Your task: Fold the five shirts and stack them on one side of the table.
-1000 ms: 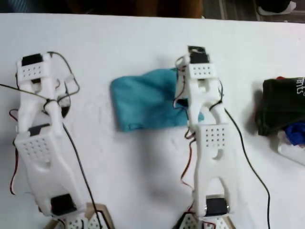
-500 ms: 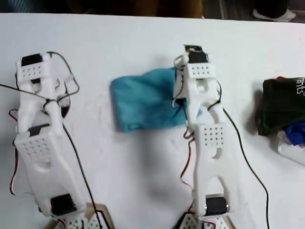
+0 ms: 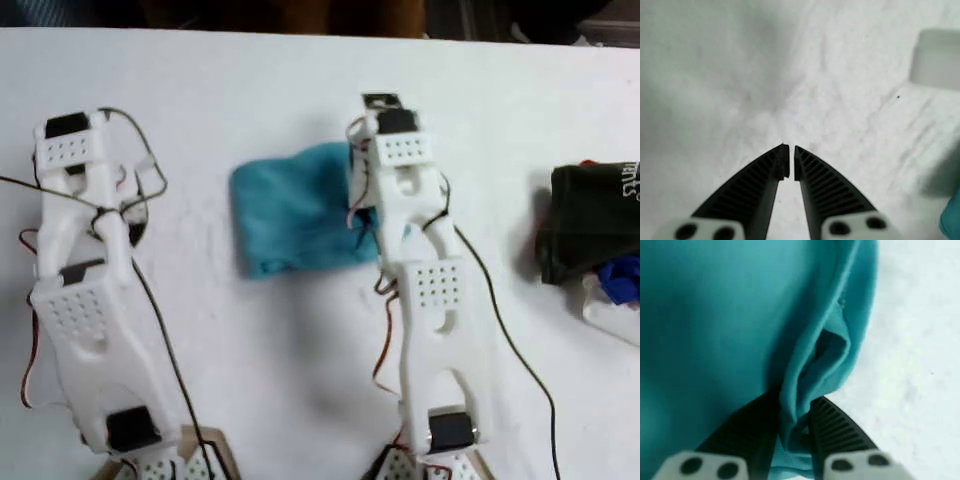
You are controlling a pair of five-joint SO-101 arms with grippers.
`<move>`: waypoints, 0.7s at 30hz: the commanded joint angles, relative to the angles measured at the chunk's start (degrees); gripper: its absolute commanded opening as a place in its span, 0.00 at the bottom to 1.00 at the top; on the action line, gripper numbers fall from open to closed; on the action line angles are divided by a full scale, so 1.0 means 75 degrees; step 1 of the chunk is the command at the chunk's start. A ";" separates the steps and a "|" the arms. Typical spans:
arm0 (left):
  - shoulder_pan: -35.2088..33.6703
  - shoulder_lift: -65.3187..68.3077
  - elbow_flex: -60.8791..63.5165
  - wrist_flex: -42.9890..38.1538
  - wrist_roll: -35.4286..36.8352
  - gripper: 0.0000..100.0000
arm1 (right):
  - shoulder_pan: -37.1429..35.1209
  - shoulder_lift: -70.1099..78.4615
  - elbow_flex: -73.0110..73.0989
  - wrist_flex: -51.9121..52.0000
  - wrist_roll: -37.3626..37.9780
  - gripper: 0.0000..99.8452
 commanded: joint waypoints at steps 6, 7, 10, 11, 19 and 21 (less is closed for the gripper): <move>0.1524 -0.0105 -0.2678 0.0504 0.0258 0.05 | -0.0041 -0.0451 -0.0094 0.0147 0.0023 0.02; 0.1723 -0.0105 -0.2901 0.0504 0.0340 0.05 | -0.0029 -0.0451 -0.0094 0.0158 0.0023 0.02; 0.2321 -0.0082 -0.3300 0.0422 0.0703 0.06 | -0.0018 -0.0486 0.0199 0.0158 0.0023 0.02; 0.2520 -0.0082 -0.3323 0.0305 0.0856 0.08 | -0.0006 -0.0486 0.0258 0.0158 0.0047 0.02; 0.3399 0.0809 -0.3393 -0.1067 0.1242 0.09 | 0.0158 -0.0522 0.0328 0.0158 0.0610 0.02; 0.3505 0.1219 -0.3628 -0.1278 0.1289 0.09 | 0.0147 -0.0522 0.0328 0.0158 0.0774 0.02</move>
